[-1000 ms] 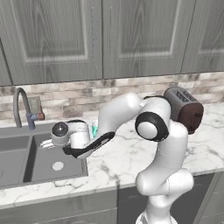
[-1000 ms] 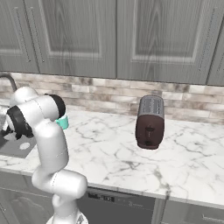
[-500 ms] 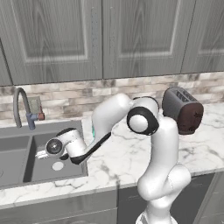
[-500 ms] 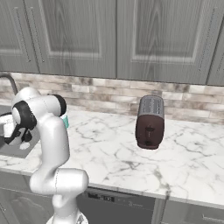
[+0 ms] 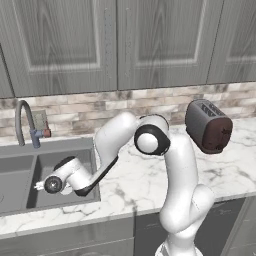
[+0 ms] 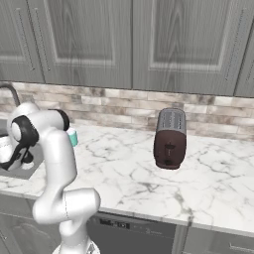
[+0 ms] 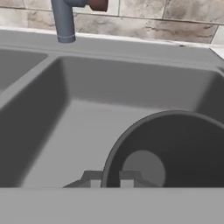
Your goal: Place the mug in the left basin and the glass cup in the right basin of the sink.
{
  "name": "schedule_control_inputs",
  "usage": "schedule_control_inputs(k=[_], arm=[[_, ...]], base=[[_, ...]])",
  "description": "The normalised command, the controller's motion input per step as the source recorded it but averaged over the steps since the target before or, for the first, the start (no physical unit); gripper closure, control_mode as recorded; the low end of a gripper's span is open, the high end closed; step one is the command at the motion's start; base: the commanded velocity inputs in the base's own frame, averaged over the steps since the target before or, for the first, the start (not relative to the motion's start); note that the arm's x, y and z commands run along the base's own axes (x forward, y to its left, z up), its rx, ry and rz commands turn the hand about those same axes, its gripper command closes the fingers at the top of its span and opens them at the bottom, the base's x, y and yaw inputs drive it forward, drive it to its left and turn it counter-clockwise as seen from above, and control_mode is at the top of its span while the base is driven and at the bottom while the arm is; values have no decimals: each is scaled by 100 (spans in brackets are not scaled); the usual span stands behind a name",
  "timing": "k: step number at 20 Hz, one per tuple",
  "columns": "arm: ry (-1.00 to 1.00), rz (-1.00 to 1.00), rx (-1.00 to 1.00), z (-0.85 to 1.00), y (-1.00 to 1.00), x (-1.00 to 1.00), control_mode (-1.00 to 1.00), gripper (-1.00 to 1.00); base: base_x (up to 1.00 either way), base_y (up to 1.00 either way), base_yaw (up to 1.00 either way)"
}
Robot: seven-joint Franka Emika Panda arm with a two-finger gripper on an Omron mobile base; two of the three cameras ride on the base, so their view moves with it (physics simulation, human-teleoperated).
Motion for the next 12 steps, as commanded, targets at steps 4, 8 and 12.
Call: schedule_control_inputs(k=[4, 8, 12], arm=[[-7, -3, 1, -7, 6, 10, -100, 100], [-2, -1, 9, 0, 0, 35, -100, 100], [0, 0, 18, 0, 0, 42, -100, 100]], base=[[0, 0, 0], [0, 0, 0], [0, 0, 0]])
